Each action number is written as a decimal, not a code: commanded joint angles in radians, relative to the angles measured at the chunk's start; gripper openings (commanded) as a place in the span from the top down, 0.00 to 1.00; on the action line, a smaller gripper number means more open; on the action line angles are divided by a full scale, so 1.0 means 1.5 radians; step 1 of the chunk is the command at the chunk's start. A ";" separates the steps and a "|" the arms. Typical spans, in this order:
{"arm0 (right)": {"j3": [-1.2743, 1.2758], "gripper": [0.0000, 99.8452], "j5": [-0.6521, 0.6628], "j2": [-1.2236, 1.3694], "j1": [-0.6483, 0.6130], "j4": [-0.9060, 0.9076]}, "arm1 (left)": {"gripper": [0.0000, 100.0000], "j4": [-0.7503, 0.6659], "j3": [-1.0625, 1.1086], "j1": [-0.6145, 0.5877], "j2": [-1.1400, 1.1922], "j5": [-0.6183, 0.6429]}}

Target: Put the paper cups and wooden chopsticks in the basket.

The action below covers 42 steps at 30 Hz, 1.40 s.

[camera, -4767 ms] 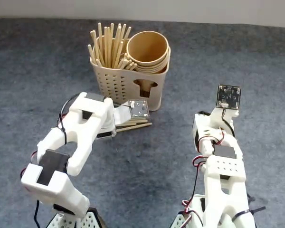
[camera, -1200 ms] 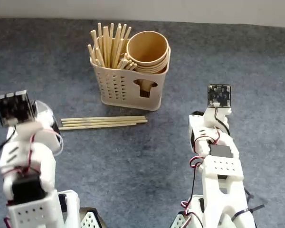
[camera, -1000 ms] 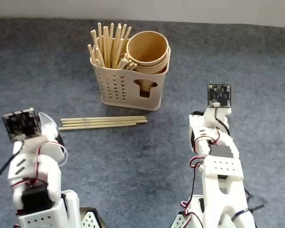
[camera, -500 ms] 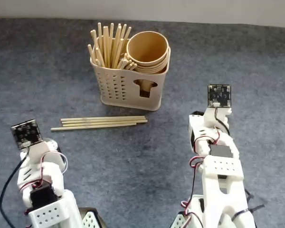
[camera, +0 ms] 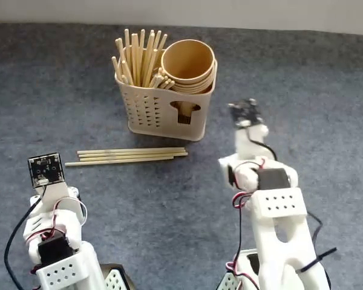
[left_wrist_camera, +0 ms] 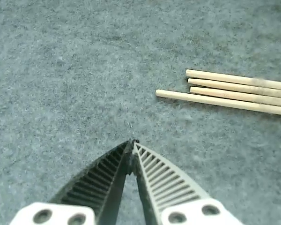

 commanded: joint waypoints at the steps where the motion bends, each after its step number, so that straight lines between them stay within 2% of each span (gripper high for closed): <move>1: -0.161 0.99 0.020 -0.008 -0.088 0.157 | 0.98 0.002 0.014 -0.005 -0.001 -0.004; 4: -0.251 0.99 0.024 0.012 -0.148 0.236 | 0.98 0.003 0.014 -0.005 -0.001 -0.004; 9: -0.421 0.99 0.038 0.165 -0.257 0.362 | 0.98 0.003 0.014 -0.006 -0.001 -0.004; 12: -0.511 0.99 0.040 0.260 -0.309 0.376 | 0.98 0.003 0.014 -0.006 -0.001 -0.004; 16: -0.606 0.99 0.100 0.383 -0.358 0.375 | 0.98 0.003 0.014 -0.006 -0.001 -0.004; 20: -0.694 0.97 0.124 0.500 -0.391 0.379 | 0.98 0.004 0.014 -0.006 -0.001 -0.004; 26: -0.817 0.83 0.181 0.643 -0.431 0.374 | 0.98 0.004 0.014 -0.006 -0.001 -0.004; 34: -0.994 0.83 0.239 0.830 -0.438 0.375 | 0.98 0.006 0.014 -0.006 -0.001 -0.004; 42: -1.102 0.82 0.282 0.941 -0.448 0.376 | 0.98 0.006 0.014 -0.007 -0.001 -0.004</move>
